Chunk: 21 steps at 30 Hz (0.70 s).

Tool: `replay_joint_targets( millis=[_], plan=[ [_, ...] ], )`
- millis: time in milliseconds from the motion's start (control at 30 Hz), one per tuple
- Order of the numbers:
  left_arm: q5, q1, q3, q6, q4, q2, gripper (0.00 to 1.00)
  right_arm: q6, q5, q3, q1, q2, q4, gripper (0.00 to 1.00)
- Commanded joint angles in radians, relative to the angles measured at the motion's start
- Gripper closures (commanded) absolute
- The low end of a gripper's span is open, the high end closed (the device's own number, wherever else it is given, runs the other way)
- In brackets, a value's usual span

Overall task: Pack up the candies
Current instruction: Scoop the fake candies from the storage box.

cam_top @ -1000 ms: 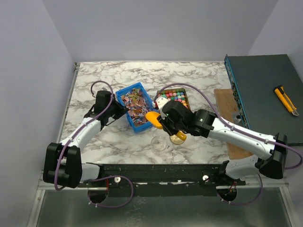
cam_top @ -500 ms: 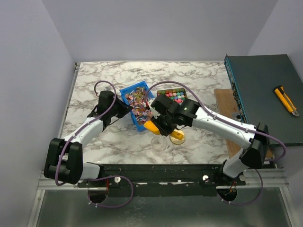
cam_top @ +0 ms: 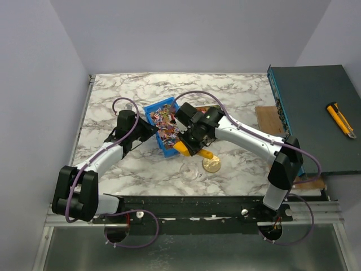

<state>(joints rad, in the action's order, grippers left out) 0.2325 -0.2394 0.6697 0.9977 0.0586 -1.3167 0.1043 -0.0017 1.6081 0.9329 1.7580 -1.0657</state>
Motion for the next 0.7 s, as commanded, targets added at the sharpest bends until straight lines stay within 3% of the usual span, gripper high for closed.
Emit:
replay_joint_targets(
  millis=[0, 367, 667],
  plan=[
    [0.097, -0.024, -0.038, -0.029, -0.016, 0.018, 0.92, -0.012, -0.034, 0.077, -0.014, 0.056, -0.052, 0.99],
    [0.073, -0.033, -0.040, -0.057, -0.019, 0.052, 0.92, -0.032, -0.052, 0.213, -0.034, 0.190, -0.133, 0.99],
    [0.068, -0.034, -0.040, -0.060, -0.017, 0.044, 0.92, -0.020, -0.070, 0.189, -0.034, 0.139, -0.140, 0.99]
  ],
)
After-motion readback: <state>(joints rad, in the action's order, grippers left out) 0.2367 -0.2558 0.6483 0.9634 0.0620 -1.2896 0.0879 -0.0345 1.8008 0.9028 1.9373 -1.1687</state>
